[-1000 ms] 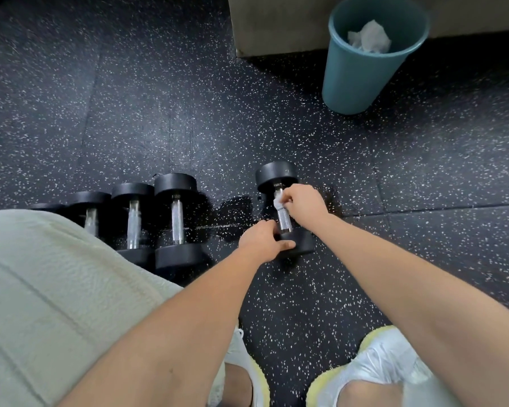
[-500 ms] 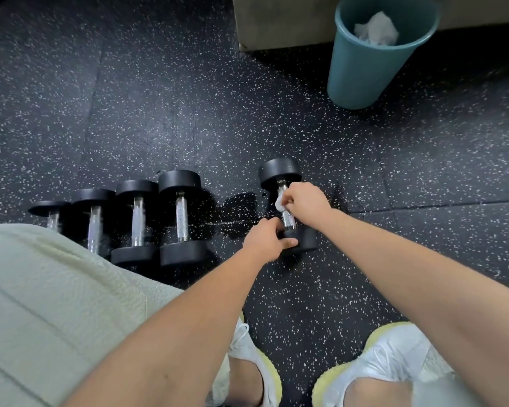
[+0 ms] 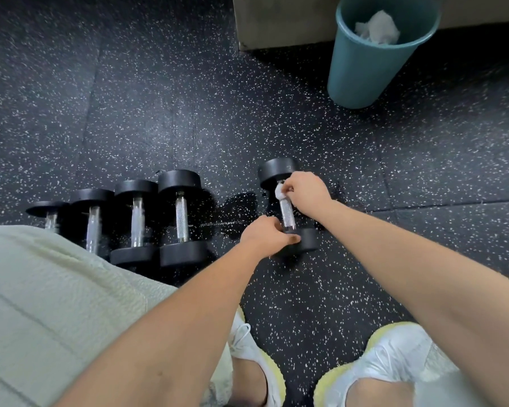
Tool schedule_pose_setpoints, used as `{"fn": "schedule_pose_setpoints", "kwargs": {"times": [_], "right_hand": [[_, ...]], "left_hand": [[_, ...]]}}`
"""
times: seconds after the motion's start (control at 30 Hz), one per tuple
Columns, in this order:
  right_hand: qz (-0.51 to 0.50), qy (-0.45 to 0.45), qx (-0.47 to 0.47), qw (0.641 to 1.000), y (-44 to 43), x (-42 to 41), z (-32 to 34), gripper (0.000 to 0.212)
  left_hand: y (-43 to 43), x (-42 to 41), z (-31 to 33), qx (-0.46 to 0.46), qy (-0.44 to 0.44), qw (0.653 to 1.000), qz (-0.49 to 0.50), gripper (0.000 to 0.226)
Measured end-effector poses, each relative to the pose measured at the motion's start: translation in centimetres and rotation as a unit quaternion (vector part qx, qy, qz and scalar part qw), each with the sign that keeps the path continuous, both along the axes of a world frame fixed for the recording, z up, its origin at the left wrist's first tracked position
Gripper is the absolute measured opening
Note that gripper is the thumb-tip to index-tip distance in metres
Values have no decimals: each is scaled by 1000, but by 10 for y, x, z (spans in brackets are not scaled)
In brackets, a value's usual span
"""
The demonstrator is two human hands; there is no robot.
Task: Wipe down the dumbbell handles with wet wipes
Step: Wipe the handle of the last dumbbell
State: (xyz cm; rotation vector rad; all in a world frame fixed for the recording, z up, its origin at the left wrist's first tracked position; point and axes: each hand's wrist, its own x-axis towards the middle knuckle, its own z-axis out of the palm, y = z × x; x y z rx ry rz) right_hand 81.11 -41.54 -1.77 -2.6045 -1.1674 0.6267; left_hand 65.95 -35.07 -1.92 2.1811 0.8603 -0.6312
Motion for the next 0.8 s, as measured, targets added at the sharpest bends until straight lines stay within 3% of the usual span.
{"fn": "schedule_pose_setpoints", "kwargs": {"times": [0.13, 0.3, 0.43, 0.6, 0.8], "right_hand": [[-12, 16, -6, 1000, -12, -17, -8, 23], [79, 52, -36, 995, -21, -15, -3, 26], [1, 2, 29, 1000, -2, -2, -2, 22], [-52, 5, 55, 997, 10, -17, -17, 23], [55, 17, -6, 998, -11, -19, -14, 20]], "left_hand": [[1, 2, 6, 1, 10, 1000, 0, 50], [3, -5, -2, 17, 15, 1000, 2, 47], [3, -6, -6, 23, 11, 1000, 7, 44], [4, -9, -12, 31, 6, 999, 7, 44], [9, -17, -12, 10, 1, 1000, 19, 47]]}}
